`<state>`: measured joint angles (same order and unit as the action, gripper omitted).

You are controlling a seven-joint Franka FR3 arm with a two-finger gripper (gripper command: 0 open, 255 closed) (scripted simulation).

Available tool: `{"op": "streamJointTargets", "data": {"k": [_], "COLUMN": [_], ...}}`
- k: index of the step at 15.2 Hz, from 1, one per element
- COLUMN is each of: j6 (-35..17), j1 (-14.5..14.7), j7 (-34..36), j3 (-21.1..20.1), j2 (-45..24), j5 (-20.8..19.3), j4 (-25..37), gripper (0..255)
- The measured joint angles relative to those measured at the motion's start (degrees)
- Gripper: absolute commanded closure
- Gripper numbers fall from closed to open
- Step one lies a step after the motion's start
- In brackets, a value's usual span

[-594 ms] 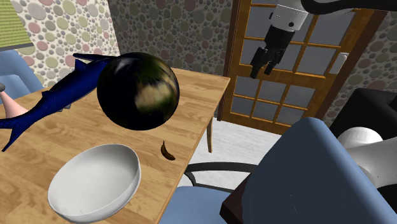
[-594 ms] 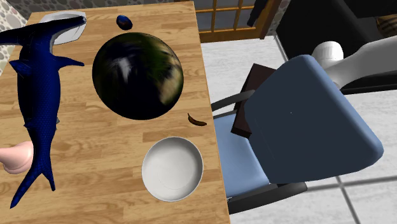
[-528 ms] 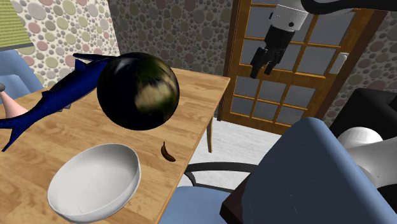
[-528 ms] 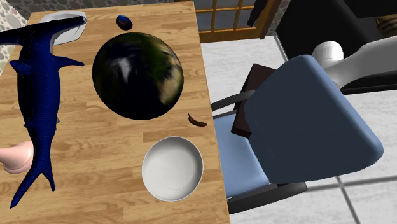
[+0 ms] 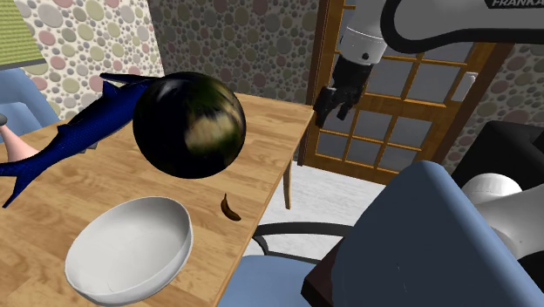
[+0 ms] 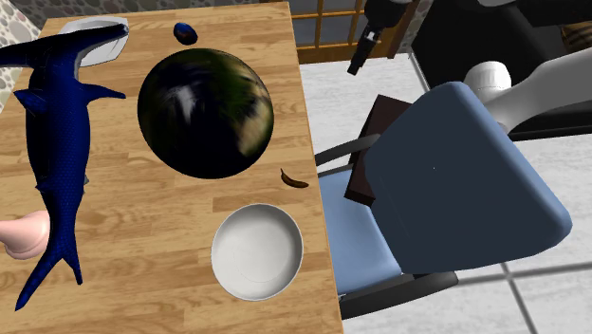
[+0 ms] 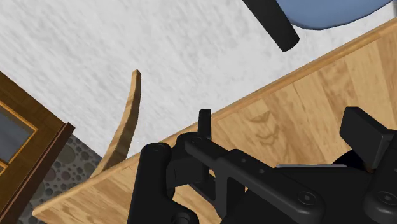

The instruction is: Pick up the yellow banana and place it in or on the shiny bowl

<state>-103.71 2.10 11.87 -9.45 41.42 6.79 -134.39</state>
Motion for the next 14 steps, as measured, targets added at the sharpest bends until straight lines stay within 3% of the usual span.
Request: {"op": "streamJointTargets", "data": {"k": [8, 14], "j6": [-8.56, -14.27], "j1": [2.03, 1.78], "j7": [9.53, 17.44], "j3": [-10.51, -18.74], "j2": [-7.16, -15.85], "j5": [2.01, 0.41], "j4": [-0.10, 3.50], "gripper": [0, 0]}}
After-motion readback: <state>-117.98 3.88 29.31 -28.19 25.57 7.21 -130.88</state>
